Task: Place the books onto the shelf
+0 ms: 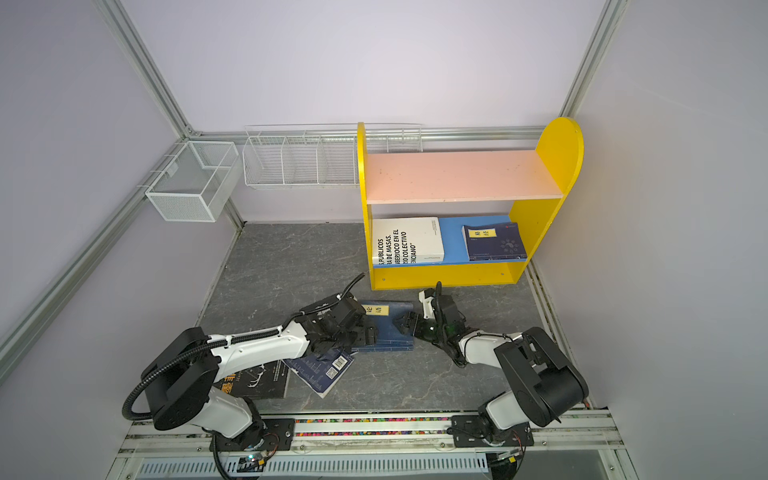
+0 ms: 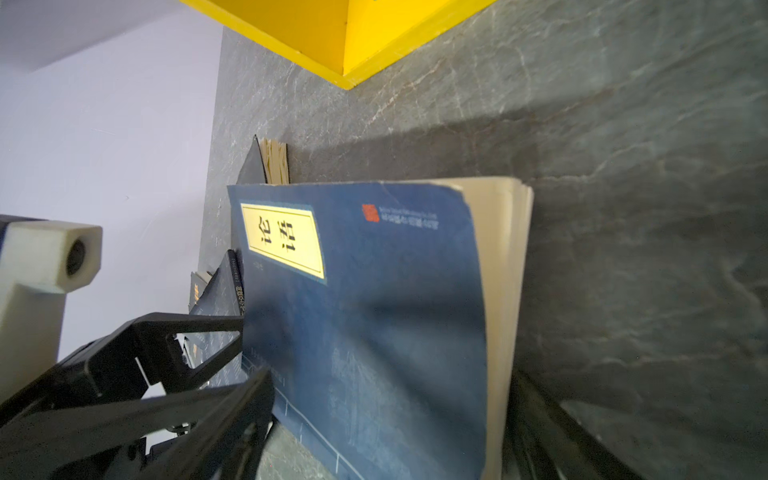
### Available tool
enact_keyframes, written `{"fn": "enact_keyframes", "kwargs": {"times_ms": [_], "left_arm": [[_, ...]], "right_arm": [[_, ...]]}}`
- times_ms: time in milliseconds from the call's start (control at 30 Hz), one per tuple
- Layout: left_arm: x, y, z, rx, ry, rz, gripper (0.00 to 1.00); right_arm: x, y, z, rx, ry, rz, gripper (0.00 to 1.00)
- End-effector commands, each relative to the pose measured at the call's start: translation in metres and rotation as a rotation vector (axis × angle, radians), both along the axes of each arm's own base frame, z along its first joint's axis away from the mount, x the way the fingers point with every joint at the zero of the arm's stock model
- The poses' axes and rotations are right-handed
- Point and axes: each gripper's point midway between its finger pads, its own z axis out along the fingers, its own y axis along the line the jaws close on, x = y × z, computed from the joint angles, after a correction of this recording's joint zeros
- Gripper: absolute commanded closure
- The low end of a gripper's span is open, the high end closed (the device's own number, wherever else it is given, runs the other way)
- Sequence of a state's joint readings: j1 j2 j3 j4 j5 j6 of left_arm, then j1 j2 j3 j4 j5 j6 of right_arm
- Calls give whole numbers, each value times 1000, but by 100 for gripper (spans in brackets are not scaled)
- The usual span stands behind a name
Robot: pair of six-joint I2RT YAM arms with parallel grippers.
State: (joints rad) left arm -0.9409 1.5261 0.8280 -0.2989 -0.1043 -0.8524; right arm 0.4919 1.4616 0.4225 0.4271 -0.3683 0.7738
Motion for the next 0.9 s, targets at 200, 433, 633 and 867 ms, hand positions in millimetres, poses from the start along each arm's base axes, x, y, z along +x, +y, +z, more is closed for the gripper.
{"fn": "enact_keyframes", "kwargs": {"times_ms": [200, 433, 633, 867], "left_arm": [[1, -21, 22, -14, -32, -17, 6], [-4, -39, 13, -29, -12, -43, 6], [-2, -47, 4, -35, 1, -46, 5], [-2, -58, 1, -77, 12, -63, 5]], "right_arm": [[-31, -25, -32, -162, 139, -13, 8], [-35, -18, -43, -121, 169, -1, 8], [-37, -12, -43, -58, 180, 0, 11], [-37, -10, -19, -2, 147, -4, 21]]}}
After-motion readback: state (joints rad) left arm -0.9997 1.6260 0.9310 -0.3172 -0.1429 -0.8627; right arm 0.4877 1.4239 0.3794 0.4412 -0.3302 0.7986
